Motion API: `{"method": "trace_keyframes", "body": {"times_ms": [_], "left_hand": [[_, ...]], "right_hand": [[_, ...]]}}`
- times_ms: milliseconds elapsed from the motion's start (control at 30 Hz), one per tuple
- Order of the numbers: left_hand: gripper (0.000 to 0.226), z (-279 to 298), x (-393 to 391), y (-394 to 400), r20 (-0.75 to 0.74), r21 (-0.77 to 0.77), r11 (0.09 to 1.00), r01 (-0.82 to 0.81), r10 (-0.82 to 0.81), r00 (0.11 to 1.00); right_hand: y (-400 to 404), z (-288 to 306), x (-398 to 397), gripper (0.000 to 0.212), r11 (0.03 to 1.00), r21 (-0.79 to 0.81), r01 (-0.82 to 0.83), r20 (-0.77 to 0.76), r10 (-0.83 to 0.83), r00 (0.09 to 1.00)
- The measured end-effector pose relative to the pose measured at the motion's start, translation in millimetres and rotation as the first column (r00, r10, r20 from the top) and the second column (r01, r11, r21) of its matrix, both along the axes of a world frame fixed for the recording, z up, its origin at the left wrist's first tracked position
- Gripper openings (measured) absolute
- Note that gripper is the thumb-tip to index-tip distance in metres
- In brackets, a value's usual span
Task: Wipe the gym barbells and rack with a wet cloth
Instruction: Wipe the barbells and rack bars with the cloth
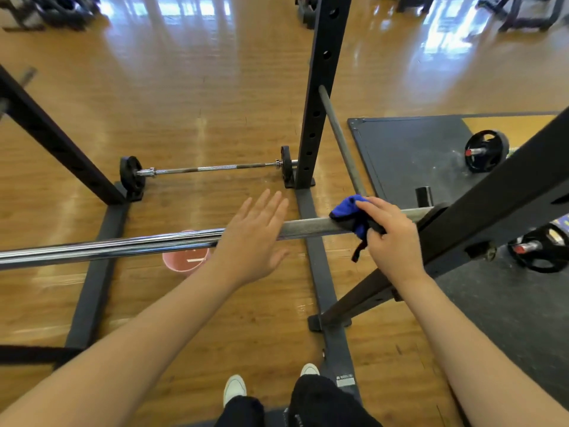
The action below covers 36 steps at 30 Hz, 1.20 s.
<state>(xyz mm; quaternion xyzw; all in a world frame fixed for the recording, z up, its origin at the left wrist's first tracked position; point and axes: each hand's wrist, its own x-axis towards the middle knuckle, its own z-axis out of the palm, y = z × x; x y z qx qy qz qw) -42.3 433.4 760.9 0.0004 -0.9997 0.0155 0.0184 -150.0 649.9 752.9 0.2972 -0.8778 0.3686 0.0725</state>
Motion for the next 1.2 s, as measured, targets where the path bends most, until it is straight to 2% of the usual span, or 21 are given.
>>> {"method": "trace_keyframes", "body": {"times_ms": [67, 133, 167, 267, 367, 433, 567, 700, 900, 1000, 1067, 1200], "left_hand": [[0.106, -2, 12, -23, -0.041, -0.093, 0.993, -0.073, 0.070, 0.997], [0.115, -10, 16, -41, -0.042, -0.099, 0.981, -0.164, 0.161, 0.986], [0.111, -14, 16, -45, -0.032, -0.098, 0.977, -0.192, 0.189, 0.981], [0.082, -24, 15, -49, -0.122, -0.120, 0.977, -0.174, 0.160, 0.980], [0.074, -31, 15, -50, -0.162, -0.147, 0.978, -0.146, 0.122, 0.979], [0.074, -34, 14, -52, -0.176, -0.146, 0.979, -0.146, 0.119, 0.977], [0.072, -34, 13, -51, -0.188, -0.120, 0.980, -0.159, 0.135, 0.973], [0.064, -35, 13, -52, -0.200, -0.111, 0.981, -0.157, 0.132, 0.971], [0.060, -32, 14, -51, -0.186, -0.078, 0.983, -0.169, 0.152, 0.971], [0.055, -31, 15, -50, -0.177, -0.071, 0.984, -0.162, 0.148, 0.973], [0.053, -31, 14, -49, -0.170, -0.068, 0.984, -0.164, 0.150, 0.974], [0.052, -30, 15, -48, -0.152, -0.059, 0.984, -0.168, 0.158, 0.976]], "right_hand": [[-8, -2, 9, 0.050, 0.999, 0.016, -0.036, 0.017, 0.035, 0.999], [-30, -6, 22, 0.056, 0.989, 0.108, -0.098, -0.071, 0.106, 0.992], [-43, -8, 27, 0.062, 0.982, 0.140, -0.127, -0.094, 0.141, 0.986], [-66, -6, 28, 0.067, 0.940, 0.171, -0.294, -0.055, 0.307, 0.950], [-53, -4, 8, 0.066, 0.884, 0.259, -0.389, -0.014, 0.406, 0.914], [-35, -4, -1, 0.064, 0.895, 0.271, -0.353, 0.021, 0.361, 0.932], [8, -8, -7, 0.060, 0.980, 0.166, -0.112, -0.032, 0.119, 0.992], [1, -11, 3, 0.052, 0.985, 0.159, -0.063, -0.004, 0.064, 0.998], [-97, -19, 42, 0.045, 0.913, 0.221, -0.342, -0.155, 0.379, 0.912], [-90, -17, 33, 0.044, 0.875, 0.267, -0.404, -0.162, 0.454, 0.876], [-57, -17, 19, 0.039, 0.895, 0.238, -0.376, -0.164, 0.419, 0.893], [19, -23, -9, 0.048, 0.986, 0.166, -0.035, -0.151, 0.060, 0.987]]}}
